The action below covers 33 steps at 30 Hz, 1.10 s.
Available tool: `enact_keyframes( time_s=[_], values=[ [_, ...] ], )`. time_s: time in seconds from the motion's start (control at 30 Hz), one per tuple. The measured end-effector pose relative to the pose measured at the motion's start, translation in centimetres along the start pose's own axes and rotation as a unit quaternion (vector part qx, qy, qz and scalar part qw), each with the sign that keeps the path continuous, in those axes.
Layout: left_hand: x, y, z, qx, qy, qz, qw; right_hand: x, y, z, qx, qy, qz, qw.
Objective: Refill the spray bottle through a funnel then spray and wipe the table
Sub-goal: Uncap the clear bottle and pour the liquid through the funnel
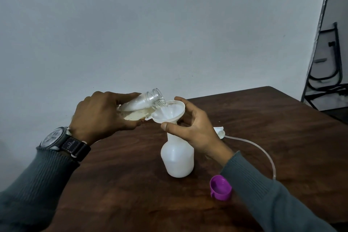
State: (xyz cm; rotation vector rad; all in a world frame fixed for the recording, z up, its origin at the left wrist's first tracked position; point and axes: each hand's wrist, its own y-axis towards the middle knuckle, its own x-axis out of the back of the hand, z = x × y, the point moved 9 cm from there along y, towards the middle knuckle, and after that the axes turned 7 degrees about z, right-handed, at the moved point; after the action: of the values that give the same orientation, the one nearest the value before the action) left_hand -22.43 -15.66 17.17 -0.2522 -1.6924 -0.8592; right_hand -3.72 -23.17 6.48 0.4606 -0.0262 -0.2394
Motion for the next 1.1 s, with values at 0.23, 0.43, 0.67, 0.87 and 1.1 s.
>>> enact_keyframes(
  time_s=[0.23, 0.43, 0.67, 0.87, 1.1],
  values=[
    [0.09, -0.04, -0.23, -0.004, -0.002, 0.005, 1.0, 0.07, 0.04, -0.08, 0.0, 0.008, 0.002, 1.0],
    [0.22, -0.02, -0.31, -0.001, 0.007, 0.008, 1.0, 0.03, 0.14, 0.05, 0.003, 0.005, 0.007, 1.0],
    [0.12, 0.05, -0.18, 0.0, 0.01, 0.009, 1.0, -0.02, 0.2, 0.01, 0.004, 0.005, 0.008, 1.0],
    [0.03, 0.18, -0.13, 0.006, 0.018, 0.013, 1.0, 0.02, 0.1, 0.17, 0.005, 0.009, 0.008, 1.0],
    [-0.01, 0.22, -0.22, 0.003, 0.019, 0.02, 1.0, -0.05, -0.01, 0.34, 0.01, 0.008, 0.013, 1.0]
  ],
)
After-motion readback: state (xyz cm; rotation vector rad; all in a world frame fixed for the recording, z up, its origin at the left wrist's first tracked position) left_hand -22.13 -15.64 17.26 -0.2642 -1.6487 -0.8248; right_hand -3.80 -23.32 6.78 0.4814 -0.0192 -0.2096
